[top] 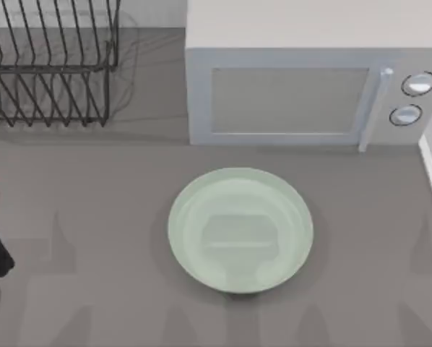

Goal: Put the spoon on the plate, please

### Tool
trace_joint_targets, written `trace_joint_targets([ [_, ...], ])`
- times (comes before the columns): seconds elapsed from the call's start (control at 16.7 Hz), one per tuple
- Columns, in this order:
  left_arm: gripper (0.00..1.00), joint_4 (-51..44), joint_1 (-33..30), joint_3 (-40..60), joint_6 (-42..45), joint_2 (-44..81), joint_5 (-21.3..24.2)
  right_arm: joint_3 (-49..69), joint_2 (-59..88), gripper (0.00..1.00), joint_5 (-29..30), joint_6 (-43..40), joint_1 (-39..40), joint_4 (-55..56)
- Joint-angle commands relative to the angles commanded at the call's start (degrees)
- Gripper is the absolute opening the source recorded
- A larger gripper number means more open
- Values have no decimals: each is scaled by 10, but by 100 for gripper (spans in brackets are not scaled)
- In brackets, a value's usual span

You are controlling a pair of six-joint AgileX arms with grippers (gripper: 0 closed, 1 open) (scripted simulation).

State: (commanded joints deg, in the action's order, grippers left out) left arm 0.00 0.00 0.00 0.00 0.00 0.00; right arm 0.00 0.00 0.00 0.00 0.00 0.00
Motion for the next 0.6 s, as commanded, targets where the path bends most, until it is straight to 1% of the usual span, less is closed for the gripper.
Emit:
trace_joint_targets([
  [0.18,100,-2,1,6,0,5,0,0,0,100,0,0,0,0],
  [0.3,100,-20,4,34,0,31,0,0,0,100,0,0,0,0],
  [0.48,100,-79,13,116,-3,113,-1,0,0,100,0,0,0,0],
  [0.6,100,-133,18,190,-7,198,-1,0,0,100,0,0,0,0],
])
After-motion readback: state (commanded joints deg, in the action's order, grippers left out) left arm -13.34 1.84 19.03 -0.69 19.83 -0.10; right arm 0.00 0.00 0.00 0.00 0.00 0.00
